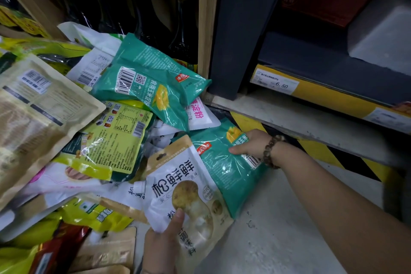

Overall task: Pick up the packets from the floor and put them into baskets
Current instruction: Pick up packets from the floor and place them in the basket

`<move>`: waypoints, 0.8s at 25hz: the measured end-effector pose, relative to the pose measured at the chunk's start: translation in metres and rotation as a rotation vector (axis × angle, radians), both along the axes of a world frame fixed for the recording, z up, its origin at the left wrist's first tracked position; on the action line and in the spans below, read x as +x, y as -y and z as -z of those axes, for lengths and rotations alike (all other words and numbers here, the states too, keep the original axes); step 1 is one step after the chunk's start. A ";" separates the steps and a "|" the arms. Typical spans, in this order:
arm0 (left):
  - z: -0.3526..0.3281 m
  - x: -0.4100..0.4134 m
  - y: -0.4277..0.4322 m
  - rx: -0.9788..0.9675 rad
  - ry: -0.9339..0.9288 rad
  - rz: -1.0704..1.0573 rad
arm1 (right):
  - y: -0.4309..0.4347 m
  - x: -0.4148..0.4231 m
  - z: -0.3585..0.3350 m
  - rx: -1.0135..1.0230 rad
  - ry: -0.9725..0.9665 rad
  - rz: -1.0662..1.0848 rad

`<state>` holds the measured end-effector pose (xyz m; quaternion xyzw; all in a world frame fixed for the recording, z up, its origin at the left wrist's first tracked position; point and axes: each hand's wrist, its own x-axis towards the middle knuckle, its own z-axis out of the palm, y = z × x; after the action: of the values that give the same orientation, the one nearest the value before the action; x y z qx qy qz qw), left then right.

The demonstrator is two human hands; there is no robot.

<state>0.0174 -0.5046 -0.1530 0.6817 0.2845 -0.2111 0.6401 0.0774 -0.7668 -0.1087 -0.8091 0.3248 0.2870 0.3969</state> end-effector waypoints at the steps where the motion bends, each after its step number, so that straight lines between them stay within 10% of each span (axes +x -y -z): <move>1: 0.006 0.000 -0.004 -0.017 0.008 0.006 | -0.004 -0.006 -0.004 0.024 0.075 -0.010; 20: -0.103 -0.002 0.025 -0.301 0.174 0.105 | -0.006 -0.132 -0.093 -0.339 0.843 0.463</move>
<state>0.0150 -0.5292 -0.0502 0.6078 0.1572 -0.2250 0.7452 -0.0542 -0.7612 -0.0161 -0.8145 0.3491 -0.2165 0.4096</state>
